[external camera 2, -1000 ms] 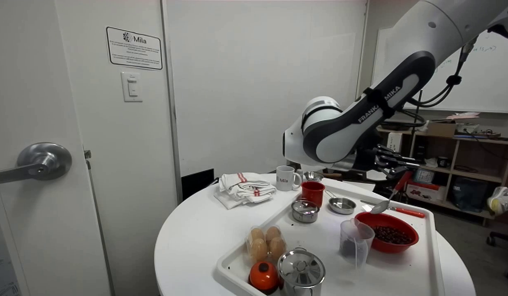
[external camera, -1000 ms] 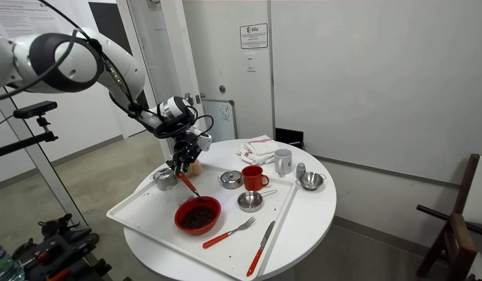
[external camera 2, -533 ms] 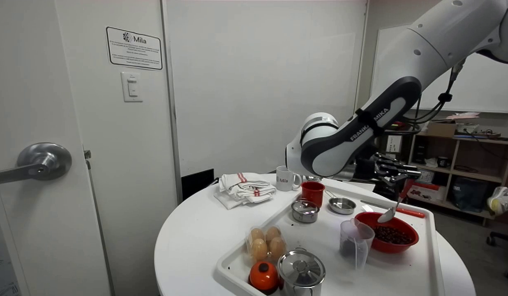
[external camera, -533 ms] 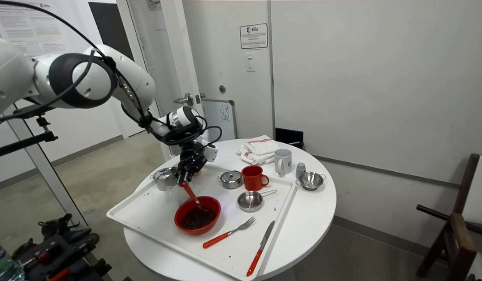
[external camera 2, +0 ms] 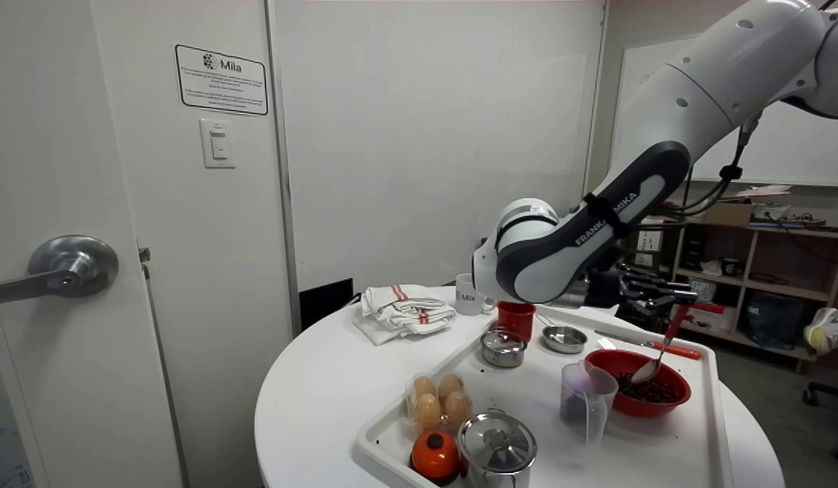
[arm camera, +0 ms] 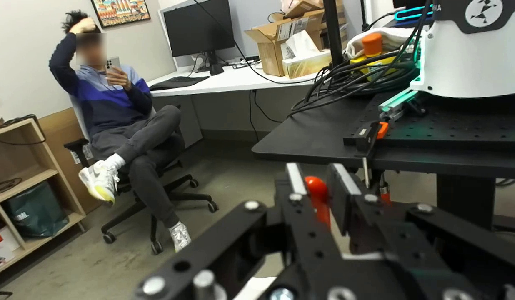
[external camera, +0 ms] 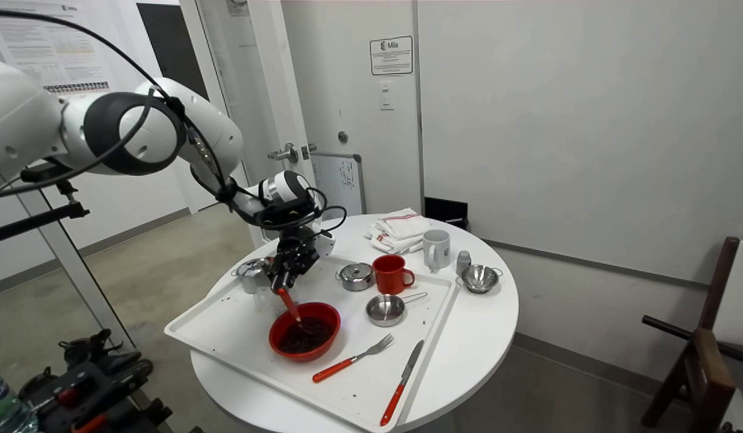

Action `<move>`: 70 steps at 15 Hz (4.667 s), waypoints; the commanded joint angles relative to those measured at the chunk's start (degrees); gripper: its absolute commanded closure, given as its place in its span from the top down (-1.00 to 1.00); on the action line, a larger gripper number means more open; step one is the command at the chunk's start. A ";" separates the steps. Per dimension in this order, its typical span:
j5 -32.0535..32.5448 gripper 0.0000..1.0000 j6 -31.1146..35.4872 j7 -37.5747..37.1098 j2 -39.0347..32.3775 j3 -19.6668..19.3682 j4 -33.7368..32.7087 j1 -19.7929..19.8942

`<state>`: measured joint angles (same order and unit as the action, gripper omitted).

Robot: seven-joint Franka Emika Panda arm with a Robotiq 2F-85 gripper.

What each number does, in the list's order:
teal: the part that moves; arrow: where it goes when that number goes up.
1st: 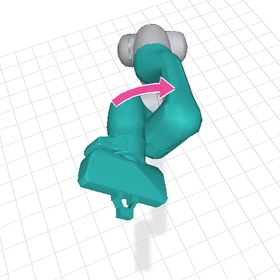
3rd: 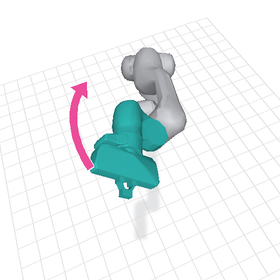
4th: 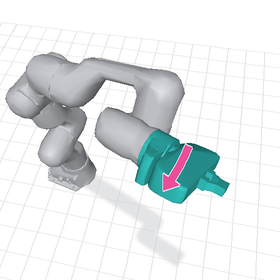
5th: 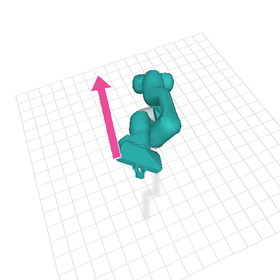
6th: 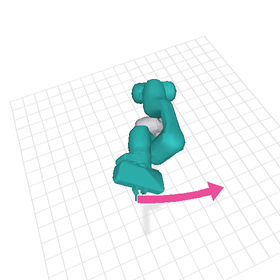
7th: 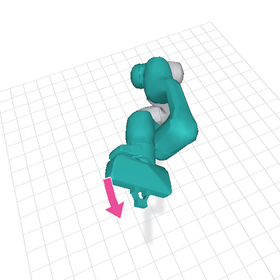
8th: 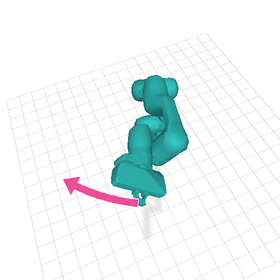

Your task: Use the spoon to mix the contents of the bowl and then put it back

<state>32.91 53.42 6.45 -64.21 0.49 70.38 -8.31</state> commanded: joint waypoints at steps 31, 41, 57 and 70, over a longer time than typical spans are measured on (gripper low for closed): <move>-2.23 -0.82 -3.73 2.24 -10.26 -3.49 -16.26 2.71; -1.45 -0.82 -1.65 3.58 -5.70 2.23 -10.78 0.18; -2.69 -0.82 -4.84 3.33 -11.29 -2.69 -15.29 3.61; -1.32 -0.82 -3.18 3.67 -10.09 -1.59 -18.44 -2.63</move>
<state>31.14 50.40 8.98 -74.77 -1.40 51.64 -10.55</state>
